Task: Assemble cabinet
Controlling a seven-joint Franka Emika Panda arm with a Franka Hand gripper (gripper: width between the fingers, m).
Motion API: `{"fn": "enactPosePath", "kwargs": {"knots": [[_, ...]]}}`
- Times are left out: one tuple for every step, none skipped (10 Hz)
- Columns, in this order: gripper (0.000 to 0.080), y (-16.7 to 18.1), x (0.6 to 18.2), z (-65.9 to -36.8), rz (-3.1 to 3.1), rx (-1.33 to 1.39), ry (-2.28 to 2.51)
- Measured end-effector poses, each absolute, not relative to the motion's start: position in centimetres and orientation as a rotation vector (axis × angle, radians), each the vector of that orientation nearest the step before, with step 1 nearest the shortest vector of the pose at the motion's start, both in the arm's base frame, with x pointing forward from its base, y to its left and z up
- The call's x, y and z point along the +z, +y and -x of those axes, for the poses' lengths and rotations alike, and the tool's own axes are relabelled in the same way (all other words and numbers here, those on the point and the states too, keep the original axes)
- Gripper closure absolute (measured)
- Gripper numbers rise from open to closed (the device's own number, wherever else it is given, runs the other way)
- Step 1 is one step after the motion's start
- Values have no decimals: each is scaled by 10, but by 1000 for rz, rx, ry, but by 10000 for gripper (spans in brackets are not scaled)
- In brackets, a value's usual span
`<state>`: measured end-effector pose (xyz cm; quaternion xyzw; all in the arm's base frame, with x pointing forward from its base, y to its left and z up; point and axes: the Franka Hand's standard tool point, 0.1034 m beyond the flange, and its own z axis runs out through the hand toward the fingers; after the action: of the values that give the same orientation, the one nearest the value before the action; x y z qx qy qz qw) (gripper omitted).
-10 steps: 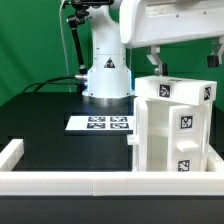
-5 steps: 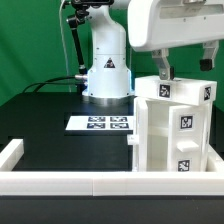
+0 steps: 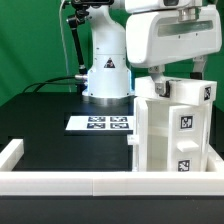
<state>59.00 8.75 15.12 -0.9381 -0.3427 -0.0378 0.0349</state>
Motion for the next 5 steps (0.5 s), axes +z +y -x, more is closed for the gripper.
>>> {"fn": "enactPosePath", "kwargs": {"knots": [[128, 87, 151, -590, 2884, -116, -1052], [128, 86, 151, -590, 2885, -116, -1050], [240, 85, 151, -590, 2896, -115, -1017], [238, 85, 151, -590, 2906, -114, -989], [238, 85, 151, -590, 2906, -114, -989]]}}
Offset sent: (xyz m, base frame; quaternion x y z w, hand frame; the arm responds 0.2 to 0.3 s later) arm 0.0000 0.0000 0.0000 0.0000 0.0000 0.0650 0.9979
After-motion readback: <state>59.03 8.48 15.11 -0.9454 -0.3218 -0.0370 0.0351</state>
